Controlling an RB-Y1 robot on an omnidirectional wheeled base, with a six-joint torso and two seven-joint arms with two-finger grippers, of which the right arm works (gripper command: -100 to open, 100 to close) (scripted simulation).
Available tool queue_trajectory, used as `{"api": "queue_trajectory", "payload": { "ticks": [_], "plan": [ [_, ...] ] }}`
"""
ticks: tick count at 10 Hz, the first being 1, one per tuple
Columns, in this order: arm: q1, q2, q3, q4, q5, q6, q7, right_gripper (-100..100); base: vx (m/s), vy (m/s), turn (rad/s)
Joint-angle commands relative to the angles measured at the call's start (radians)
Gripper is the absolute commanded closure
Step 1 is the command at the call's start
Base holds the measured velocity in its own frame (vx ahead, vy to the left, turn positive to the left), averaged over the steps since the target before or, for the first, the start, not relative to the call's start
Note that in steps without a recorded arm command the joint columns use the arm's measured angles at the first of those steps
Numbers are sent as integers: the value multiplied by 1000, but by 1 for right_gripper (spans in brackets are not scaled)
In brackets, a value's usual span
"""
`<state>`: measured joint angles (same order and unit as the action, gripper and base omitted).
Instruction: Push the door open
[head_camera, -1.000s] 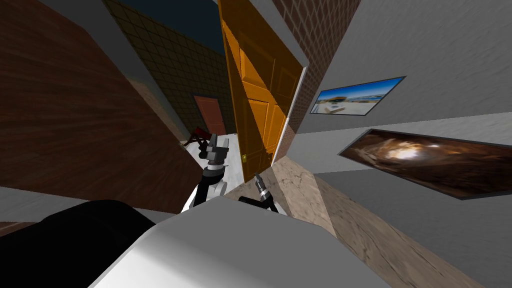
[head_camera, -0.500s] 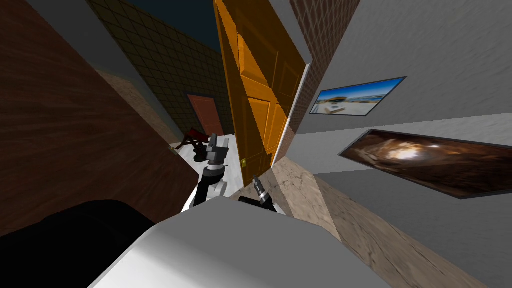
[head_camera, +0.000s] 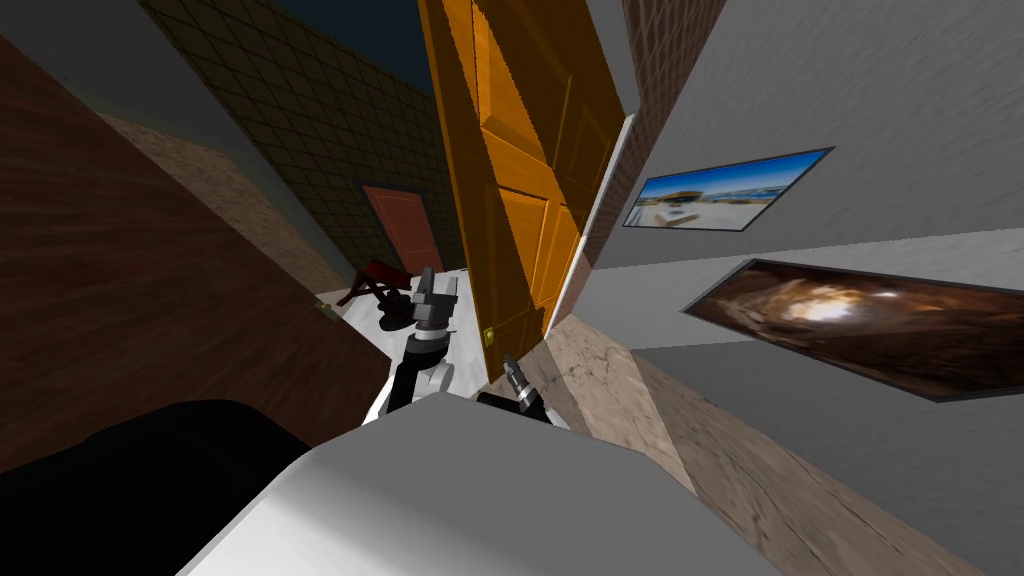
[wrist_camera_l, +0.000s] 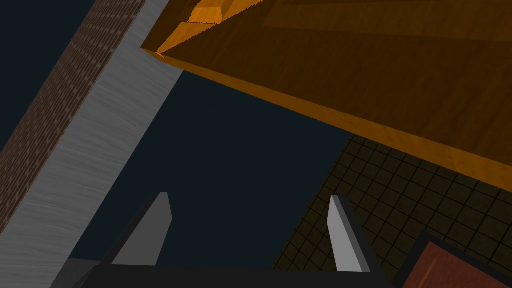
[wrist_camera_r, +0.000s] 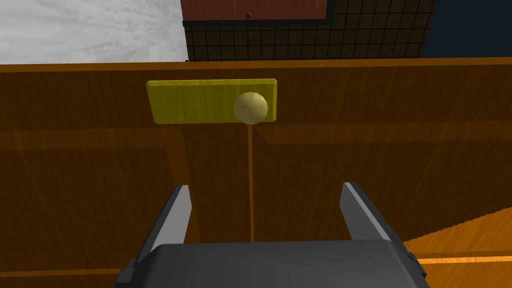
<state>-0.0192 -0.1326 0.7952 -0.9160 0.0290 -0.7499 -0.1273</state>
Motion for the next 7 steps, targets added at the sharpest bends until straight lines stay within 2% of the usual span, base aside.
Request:
{"api": "queue_trajectory", "payload": {
  "ticks": [1, 7],
  "plan": [
    [0, 0, 0, 0, 0, 0, 0, -100, 53, 51, -14],
    [-7, 23, -19, 32, -1, -3, 9, -100, 140, 142, 33]
  ]
}}
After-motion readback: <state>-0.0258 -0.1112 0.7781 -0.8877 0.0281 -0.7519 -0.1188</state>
